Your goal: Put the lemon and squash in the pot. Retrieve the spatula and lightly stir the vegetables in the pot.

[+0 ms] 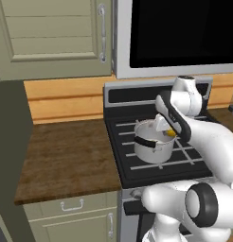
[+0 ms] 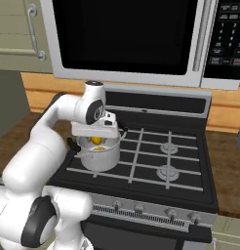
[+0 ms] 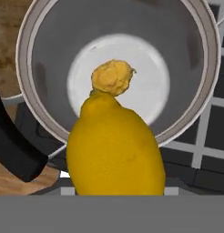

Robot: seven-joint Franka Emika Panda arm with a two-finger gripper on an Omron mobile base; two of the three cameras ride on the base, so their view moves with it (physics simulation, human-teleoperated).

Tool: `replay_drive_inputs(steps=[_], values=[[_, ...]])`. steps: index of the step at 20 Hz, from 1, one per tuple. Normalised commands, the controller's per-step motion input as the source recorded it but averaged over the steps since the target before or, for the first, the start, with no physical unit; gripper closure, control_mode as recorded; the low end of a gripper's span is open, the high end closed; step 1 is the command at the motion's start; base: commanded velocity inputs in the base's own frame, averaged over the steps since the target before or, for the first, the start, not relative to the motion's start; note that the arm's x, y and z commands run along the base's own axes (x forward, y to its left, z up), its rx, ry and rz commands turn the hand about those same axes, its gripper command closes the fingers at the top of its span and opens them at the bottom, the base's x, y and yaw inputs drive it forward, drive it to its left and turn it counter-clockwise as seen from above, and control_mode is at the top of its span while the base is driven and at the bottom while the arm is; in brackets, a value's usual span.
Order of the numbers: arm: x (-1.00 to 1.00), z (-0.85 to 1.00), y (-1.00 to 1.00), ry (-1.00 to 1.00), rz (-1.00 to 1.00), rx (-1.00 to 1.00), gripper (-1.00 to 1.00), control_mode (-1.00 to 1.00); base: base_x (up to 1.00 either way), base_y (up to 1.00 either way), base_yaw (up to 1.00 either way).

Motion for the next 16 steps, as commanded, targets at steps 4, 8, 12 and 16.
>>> replay_drive_inputs(steps=[4,8,12,16], values=[[0.43,-0.31,0.11,0.04,0.0,0.0,1.0,-1.0,0.0,0.0,0.0],[0.44,-0.34,0.0,0.05,0.0,0.0,1.0,-1.0,0.0,0.0,0.0],[0.34,-0.32,0.01,0.03,0.0,0.0,1.0,-1.0,0.0,0.0,0.0],[0.08,-0.28,0.04,0.01,0.0,0.0,1.0,-1.0,0.0,0.0,0.0]])
